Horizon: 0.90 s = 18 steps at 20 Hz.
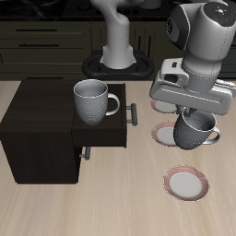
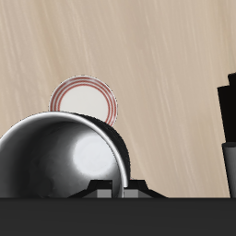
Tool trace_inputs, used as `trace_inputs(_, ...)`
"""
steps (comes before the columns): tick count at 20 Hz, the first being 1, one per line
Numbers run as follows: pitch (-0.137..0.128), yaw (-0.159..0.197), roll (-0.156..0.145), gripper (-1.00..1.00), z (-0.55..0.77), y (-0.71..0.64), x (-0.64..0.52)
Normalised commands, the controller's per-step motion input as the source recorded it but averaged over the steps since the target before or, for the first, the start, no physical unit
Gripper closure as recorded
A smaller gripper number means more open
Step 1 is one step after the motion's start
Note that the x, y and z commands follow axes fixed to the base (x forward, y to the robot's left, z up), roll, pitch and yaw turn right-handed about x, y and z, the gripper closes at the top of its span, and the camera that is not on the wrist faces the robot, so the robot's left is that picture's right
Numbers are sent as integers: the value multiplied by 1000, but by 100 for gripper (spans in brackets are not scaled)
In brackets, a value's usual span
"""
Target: Place the porcelain mug that is on the plate onto the middle plate relative to the robot
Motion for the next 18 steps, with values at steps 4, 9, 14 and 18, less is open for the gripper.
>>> trace_inputs(4, 13, -18, -53, 100, -134, -16, -480)
trace_inputs(9, -88, 51, -42, 100, -59, 8, -438)
trace_inputs(14, -121, 108, -19, 100, -31, 82, -425)
trace_inputs(18, -78, 37, 35, 100, -63, 46, -384)
